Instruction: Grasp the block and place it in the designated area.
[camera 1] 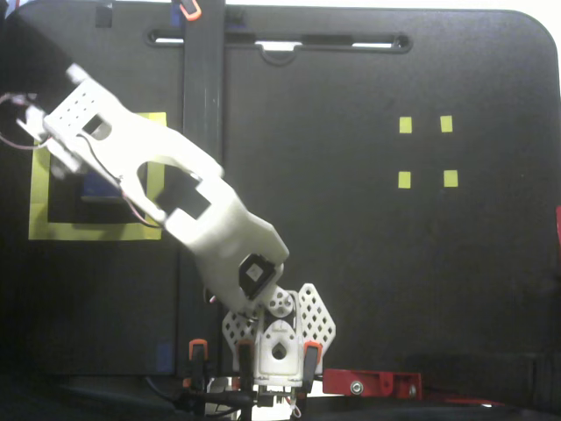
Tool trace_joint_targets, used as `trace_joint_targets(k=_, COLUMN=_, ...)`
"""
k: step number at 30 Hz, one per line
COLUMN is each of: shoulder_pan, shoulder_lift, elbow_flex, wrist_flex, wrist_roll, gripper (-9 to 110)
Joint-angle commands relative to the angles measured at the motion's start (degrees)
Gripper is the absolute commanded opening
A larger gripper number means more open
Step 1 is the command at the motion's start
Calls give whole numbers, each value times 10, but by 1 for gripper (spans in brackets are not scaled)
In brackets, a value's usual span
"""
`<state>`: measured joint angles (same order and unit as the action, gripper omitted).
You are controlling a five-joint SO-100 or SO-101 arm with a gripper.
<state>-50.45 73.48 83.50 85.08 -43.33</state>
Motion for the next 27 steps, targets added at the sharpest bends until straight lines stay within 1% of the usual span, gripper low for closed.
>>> trace_joint_targets(k=1, shoulder_pan=5, shoulder_lift=68, elbow_flex=-3, wrist_flex=21, wrist_roll=-6, gripper=42)
trace_joint_targets(k=8, shoulder_pan=9, shoulder_lift=137, elbow_flex=-3, wrist_flex=64, wrist_roll=-17, gripper=42)
trace_joint_targets(k=19, shoulder_pan=12, shoulder_lift=142, elbow_flex=-3, wrist_flex=63, wrist_roll=-18, gripper=42)
trace_joint_targets(k=21, shoulder_pan=14, shoulder_lift=143, elbow_flex=-3, wrist_flex=60, wrist_roll=-18, gripper=36)
trace_joint_targets(k=27, shoulder_pan=20, shoulder_lift=143, elbow_flex=-3, wrist_flex=45, wrist_roll=-10, gripper=11)
